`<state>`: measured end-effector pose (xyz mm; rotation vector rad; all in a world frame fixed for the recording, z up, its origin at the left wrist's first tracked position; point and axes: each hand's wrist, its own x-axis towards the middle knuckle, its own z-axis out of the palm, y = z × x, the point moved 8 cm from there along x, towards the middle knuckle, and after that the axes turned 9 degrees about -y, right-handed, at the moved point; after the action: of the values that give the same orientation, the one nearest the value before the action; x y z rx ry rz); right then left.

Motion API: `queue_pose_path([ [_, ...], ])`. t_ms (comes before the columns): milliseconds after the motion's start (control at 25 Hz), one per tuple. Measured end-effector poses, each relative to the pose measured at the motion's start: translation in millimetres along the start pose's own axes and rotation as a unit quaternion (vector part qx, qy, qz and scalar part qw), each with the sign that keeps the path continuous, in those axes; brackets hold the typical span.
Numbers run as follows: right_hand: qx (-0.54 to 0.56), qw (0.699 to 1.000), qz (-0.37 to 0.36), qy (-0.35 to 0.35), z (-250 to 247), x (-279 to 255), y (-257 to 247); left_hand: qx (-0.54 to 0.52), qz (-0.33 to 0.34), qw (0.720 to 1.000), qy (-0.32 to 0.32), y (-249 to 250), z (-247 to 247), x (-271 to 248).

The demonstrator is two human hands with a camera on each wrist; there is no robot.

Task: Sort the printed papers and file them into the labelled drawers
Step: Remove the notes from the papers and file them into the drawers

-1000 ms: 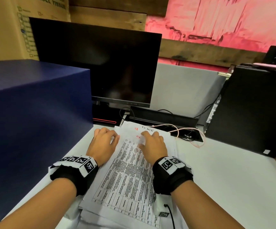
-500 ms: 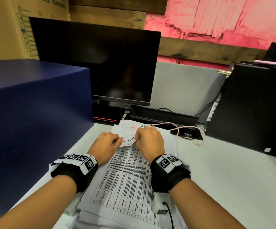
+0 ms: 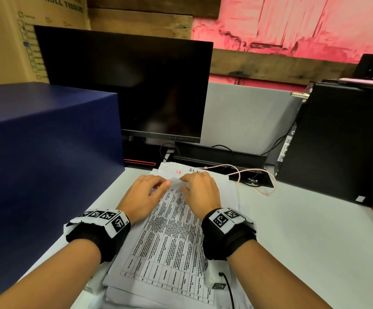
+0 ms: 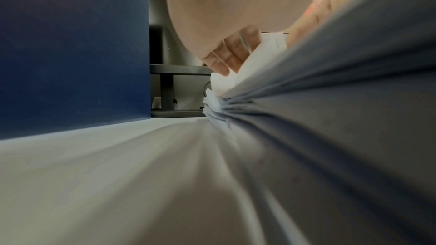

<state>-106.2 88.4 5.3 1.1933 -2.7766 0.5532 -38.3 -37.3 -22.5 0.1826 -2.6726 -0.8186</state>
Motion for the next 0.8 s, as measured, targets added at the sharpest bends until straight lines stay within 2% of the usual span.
queue_pose_path([
  [120,0.028,0.999,-0.038,-0.001,2,0,-6,0.001,0.021,1.000,-0.013,5,1,-2],
  [200,0.026,0.999,-0.044,-0.014,6,2,-7,-0.062,-0.006,0.998,-0.012,0,0,-3],
  [280,0.026,0.997,-0.024,-0.068,17,2,-4,-0.079,-0.039,0.996,-0.022,-6,3,-2],
  [360,0.030,0.992,-0.011,-0.122,27,1,-1,0.021,-0.046,0.998,-0.032,-11,6,1],
  [440,0.031,0.991,-0.013,-0.130,28,1,-2,0.085,-0.077,0.992,-0.052,-21,8,2],
  [520,0.037,0.990,-0.017,-0.132,28,1,-3,0.097,-0.086,0.989,-0.067,-25,10,2],
  [680,0.039,0.988,-0.014,-0.150,32,2,-2,0.110,-0.086,0.989,-0.050,-22,9,2],
  [800,0.043,0.984,-0.002,-0.171,35,3,-1,0.071,-0.104,0.988,-0.083,-32,17,2],
])
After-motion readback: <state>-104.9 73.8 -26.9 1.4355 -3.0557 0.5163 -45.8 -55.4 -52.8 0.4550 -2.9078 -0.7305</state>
